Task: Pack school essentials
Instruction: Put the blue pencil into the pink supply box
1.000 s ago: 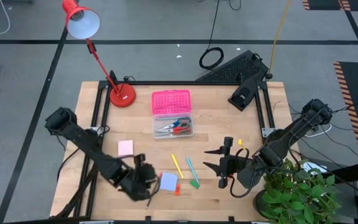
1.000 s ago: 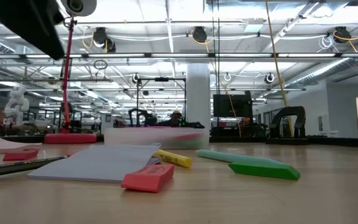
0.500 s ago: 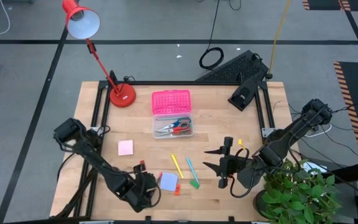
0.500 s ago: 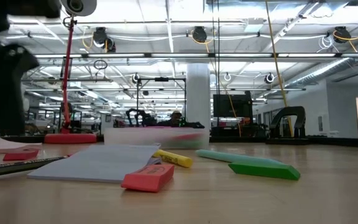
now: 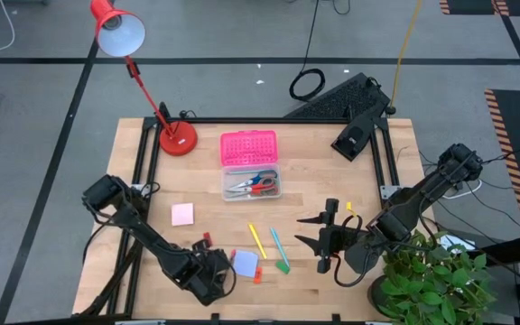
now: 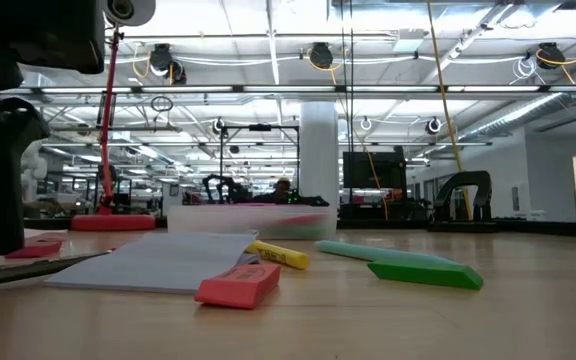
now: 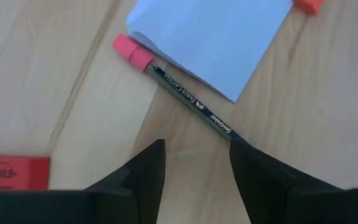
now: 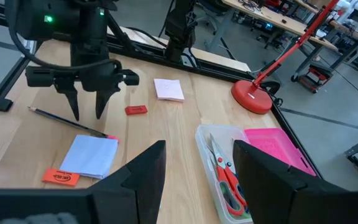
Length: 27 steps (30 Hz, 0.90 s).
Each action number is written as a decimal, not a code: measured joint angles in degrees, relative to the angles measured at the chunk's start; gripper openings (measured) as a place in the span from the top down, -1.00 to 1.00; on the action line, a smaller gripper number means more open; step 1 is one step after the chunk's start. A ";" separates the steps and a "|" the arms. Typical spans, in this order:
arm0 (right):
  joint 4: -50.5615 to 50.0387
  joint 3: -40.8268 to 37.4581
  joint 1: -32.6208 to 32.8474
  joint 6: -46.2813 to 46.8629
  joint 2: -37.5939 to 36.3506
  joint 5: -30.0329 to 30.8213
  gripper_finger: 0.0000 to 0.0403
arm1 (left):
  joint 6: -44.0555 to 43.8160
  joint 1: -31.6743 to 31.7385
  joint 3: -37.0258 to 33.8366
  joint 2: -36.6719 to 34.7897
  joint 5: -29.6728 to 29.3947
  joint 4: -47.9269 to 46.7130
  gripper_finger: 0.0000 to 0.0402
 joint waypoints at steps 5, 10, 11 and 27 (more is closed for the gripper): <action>-0.01 0.00 0.00 0.00 0.00 0.00 0.10 | -2.46 0.10 0.00 -1.15 -0.32 1.36 0.15; -0.01 0.00 0.00 0.00 0.00 0.00 0.10 | -2.22 0.10 0.00 -0.91 -0.97 5.60 0.15; -0.01 0.00 0.00 0.00 0.00 0.00 0.10 | -2.22 0.10 0.00 -0.86 -1.46 5.58 0.15; -0.01 0.00 0.00 0.00 0.00 0.00 0.10 | -4.77 0.10 0.00 -0.18 -3.82 4.80 0.15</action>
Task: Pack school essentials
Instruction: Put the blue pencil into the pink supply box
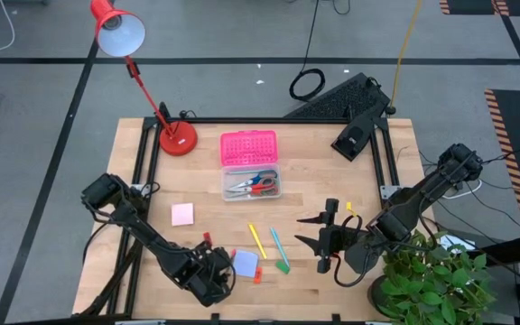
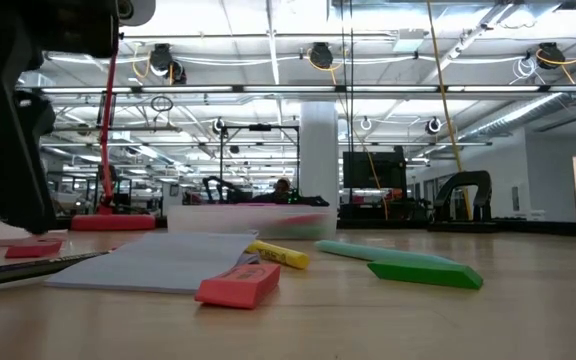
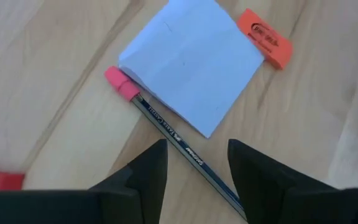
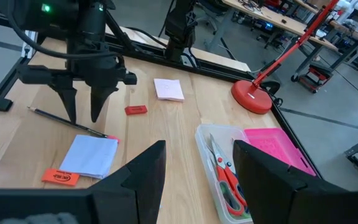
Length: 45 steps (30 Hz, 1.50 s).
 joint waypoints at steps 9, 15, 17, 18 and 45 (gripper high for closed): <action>0.00 0.00 0.00 0.00 0.00 0.00 0.10 | -1.75 0.27 0.15 3.99 1.23 0.12 0.15; 0.00 0.00 0.00 0.00 0.00 0.00 0.10 | -0.04 0.26 0.15 4.10 0.57 -0.71 0.33; -0.02 0.00 -0.01 0.00 0.00 0.00 0.10 | -0.13 0.39 0.15 4.12 0.57 -2.04 0.45; 0.00 0.00 0.00 0.00 0.00 0.00 0.10 | -0.39 0.46 0.17 4.12 0.59 -2.74 0.51; -1.38 0.00 -0.02 0.00 -0.04 0.00 0.10 | 15.37 8.23 -0.26 -5.16 -5.69 -14.48 0.88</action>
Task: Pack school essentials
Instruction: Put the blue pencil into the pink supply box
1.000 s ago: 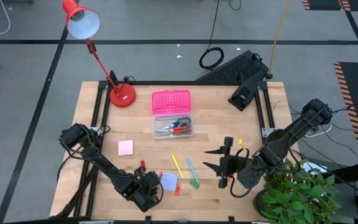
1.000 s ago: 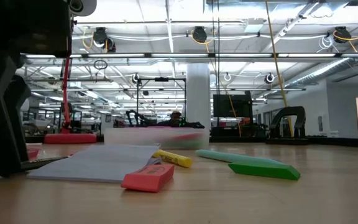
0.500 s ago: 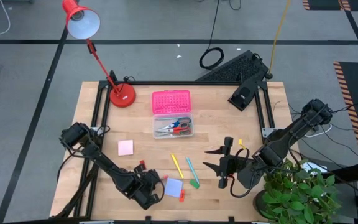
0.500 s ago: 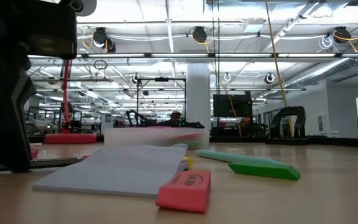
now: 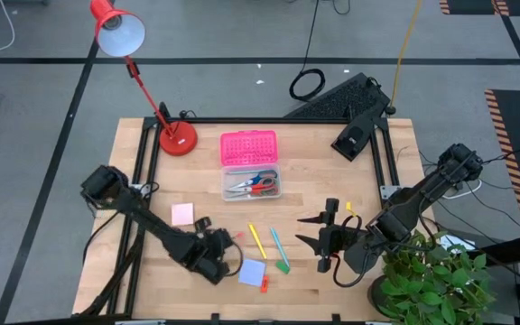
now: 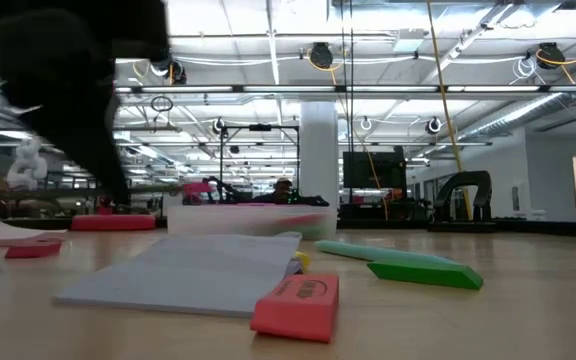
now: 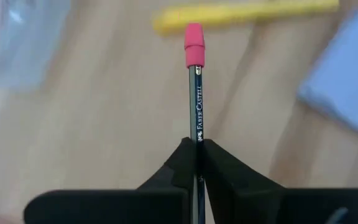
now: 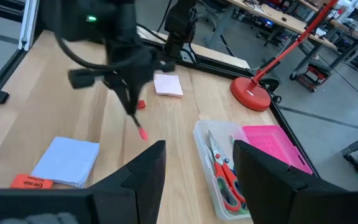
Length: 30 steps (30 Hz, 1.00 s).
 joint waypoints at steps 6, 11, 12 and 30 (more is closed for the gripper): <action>-1.66 -0.02 0.02 1.93 -0.02 0.00 0.10 | 15.76 7.08 0.02 -6.52 -1.86 1.86 0.88; -2.82 0.00 0.02 3.66 -0.02 0.00 0.10 | 29.29 15.22 0.15 -10.84 -2.51 7.11 0.87; -2.89 0.00 0.02 3.67 -0.02 0.00 0.10 | 32.21 16.88 0.23 -11.15 -2.49 9.83 0.87; -5.53 0.00 0.92 5.37 0.01 -0.04 0.10 | 54.68 36.77 -2.91 -7.46 9.60 30.31 0.87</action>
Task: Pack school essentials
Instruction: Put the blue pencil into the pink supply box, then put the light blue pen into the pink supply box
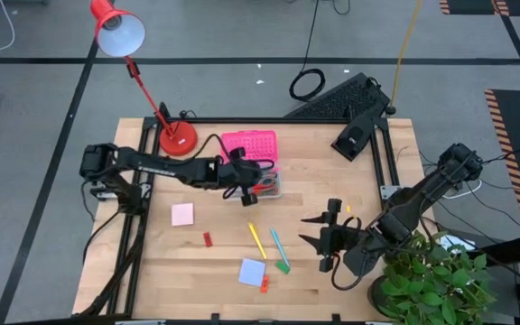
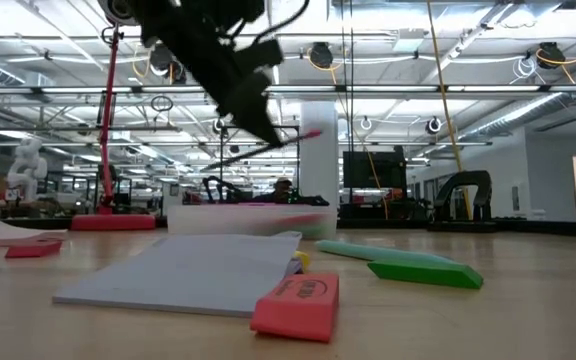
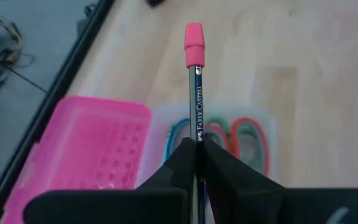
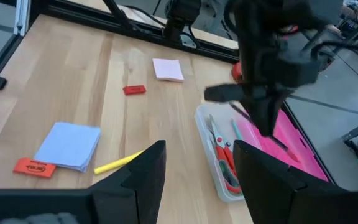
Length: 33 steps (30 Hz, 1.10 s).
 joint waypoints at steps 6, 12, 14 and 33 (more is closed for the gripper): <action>-0.50 0.02 0.63 0.70 -0.01 0.02 0.10 | 1.79 1.96 -1.81 3.44 -0.05 1.54 0.87; -0.43 -0.02 0.61 0.82 0.01 0.02 0.10 | 1.77 4.60 -1.93 6.42 -0.52 1.85 0.87; -0.31 0.02 0.61 0.81 -0.01 0.02 0.10 | 1.70 5.21 -1.95 7.76 -0.61 2.27 0.87; 0.13 -0.02 0.61 -0.01 -0.01 0.02 0.10 | -1.45 5.64 -1.89 9.61 -0.48 1.20 0.36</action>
